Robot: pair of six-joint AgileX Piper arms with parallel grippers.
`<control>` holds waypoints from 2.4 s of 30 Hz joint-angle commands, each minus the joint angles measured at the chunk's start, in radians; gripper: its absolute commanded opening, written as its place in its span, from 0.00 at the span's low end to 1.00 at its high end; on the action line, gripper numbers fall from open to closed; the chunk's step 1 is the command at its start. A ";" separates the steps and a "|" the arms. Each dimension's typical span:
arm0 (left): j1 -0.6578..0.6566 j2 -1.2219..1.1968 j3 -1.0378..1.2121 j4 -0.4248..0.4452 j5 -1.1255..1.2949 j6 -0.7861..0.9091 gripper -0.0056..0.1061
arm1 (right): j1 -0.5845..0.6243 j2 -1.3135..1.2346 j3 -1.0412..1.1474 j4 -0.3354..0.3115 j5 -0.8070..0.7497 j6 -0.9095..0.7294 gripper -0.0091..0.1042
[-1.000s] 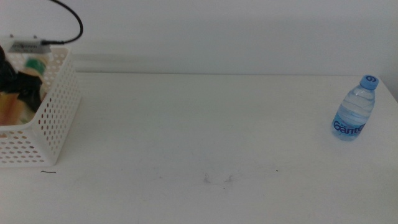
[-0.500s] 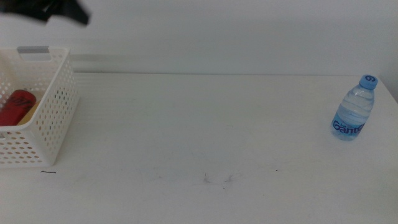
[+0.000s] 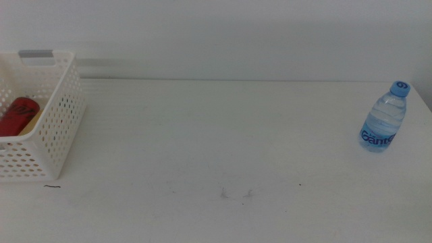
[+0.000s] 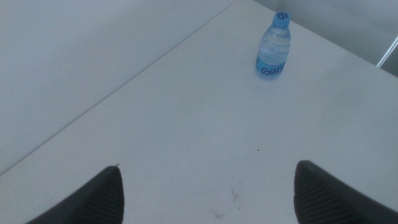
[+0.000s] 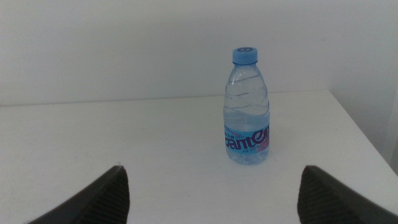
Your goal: Use arms to grab the bottles and put them into the dustbin to the left of the table.
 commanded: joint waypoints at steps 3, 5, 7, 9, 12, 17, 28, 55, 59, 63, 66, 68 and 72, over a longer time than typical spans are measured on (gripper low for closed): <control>-0.008 0.000 -0.002 0.013 -0.006 0.001 0.89 | -0.001 -0.004 0.003 -0.006 -0.010 -0.006 0.84; -0.008 0.000 -0.002 0.028 -0.006 0.001 0.89 | -0.001 -0.004 0.003 -0.006 -0.010 -0.006 0.84; -0.008 0.000 -0.002 0.028 -0.006 0.001 0.89 | -0.001 -0.004 0.003 -0.006 -0.010 -0.006 0.84; -0.008 0.000 -0.002 0.028 -0.006 0.001 0.89 | -0.001 -0.004 0.003 -0.006 -0.010 -0.006 0.84; -0.008 0.000 -0.002 0.028 -0.059 0.001 0.89 | -0.001 -0.004 0.003 -0.006 -0.010 -0.006 0.84; -0.008 0.000 -0.002 0.028 -0.093 0.003 0.89 | -0.001 -0.004 0.003 -0.006 -0.010 -0.006 0.84; -0.008 0.000 -0.002 0.028 -0.149 0.003 0.89 | -0.004 0.045 0.003 -0.134 -0.163 0.038 0.84; -0.008 0.000 -0.002 0.028 -0.155 0.007 0.89 | -0.004 1.576 -0.191 0.315 -1.343 -0.246 0.84; -0.008 0.000 -0.002 0.028 -0.155 0.007 0.89 | -0.004 1.680 -0.277 0.261 -1.343 -0.244 0.84; -0.008 0.000 -0.002 0.028 -0.155 0.007 0.89 | -0.004 1.765 -0.357 0.228 -1.341 -0.243 0.84; -0.008 0.000 -0.002 0.028 -0.155 0.007 0.89 | -0.004 1.823 -0.416 0.238 -1.341 -0.243 0.84; -0.008 0.000 -0.002 0.028 -0.155 0.007 0.89 | -0.004 1.859 -0.459 0.249 -1.340 -0.243 0.84; -0.008 0.000 -0.002 0.028 -0.155 0.007 0.89 | -0.004 1.938 -0.546 0.298 -1.340 -0.245 0.84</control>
